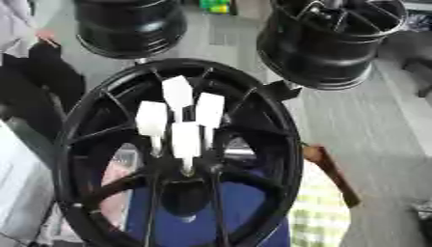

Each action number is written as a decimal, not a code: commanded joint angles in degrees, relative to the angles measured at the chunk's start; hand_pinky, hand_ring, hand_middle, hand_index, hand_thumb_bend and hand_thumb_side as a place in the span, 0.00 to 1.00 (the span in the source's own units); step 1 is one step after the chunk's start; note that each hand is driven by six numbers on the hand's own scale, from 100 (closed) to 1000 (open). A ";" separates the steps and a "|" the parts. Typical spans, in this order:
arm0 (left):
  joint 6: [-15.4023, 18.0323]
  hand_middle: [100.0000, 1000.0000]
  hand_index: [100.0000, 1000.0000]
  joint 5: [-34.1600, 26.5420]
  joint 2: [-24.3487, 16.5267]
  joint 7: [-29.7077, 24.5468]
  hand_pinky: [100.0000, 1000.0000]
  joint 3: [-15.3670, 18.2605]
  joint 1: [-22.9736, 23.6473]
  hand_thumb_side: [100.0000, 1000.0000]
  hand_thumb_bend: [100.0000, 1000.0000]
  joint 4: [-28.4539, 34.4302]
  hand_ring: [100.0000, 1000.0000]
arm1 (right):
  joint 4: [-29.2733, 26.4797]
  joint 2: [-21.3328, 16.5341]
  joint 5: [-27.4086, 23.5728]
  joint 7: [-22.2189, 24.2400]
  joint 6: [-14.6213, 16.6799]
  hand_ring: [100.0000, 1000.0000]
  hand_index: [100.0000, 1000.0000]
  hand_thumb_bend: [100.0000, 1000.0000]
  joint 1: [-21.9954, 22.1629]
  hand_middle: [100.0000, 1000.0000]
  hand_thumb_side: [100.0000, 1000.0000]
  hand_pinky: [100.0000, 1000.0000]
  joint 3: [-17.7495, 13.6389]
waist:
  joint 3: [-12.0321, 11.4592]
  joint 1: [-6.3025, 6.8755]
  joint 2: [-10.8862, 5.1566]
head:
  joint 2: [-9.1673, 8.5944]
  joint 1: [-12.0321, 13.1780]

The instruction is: Pull the pin out of the wheel hub.

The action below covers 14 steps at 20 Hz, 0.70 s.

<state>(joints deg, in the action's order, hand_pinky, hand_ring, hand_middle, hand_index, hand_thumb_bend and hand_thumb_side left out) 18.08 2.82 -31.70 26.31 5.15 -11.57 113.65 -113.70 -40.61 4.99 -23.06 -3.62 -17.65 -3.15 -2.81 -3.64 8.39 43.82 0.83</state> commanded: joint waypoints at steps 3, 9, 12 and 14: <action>-0.01 0.71 0.84 -0.12 -1.47 -0.14 0.74 0.19 -0.50 0.50 0.14 0.95 0.79 | -0.89 -2.20 0.42 0.34 0.06 0.75 0.81 0.00 -0.75 0.72 0.34 0.81 -0.37 | -0.05 0.12 -0.73 | 0.29 0.04; -0.06 0.71 0.84 -0.09 -1.69 -0.21 0.74 0.14 -0.42 0.50 0.13 0.95 0.79 | -0.89 -4.79 0.50 2.23 -1.33 0.76 0.82 0.00 -1.19 0.73 0.35 0.81 0.57 | -0.13 0.07 -0.78 | 0.28 0.14; -0.01 0.71 0.84 0.00 -2.05 -0.25 0.74 0.08 -0.45 0.50 0.13 0.95 0.79 | -0.89 -11.59 0.12 9.03 -5.55 0.78 0.83 0.00 -2.89 0.74 0.42 0.82 2.96 | -0.13 -0.11 -0.84 | 0.30 -0.08; -0.03 0.71 0.84 0.00 -2.19 -0.32 0.74 -0.02 -0.44 0.50 0.13 0.95 0.79 | -0.89 -17.35 -0.67 17.04 -9.13 0.79 0.84 0.00 -4.54 0.75 0.50 0.83 4.96 | -0.08 -0.34 -0.87 | 0.30 -0.24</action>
<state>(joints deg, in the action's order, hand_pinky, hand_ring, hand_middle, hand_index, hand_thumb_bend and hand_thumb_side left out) 17.99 2.82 -31.89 26.17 5.10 -11.56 113.65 -113.72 -52.89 4.65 -9.39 -11.16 -21.36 1.41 -2.88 -4.19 8.33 43.82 0.75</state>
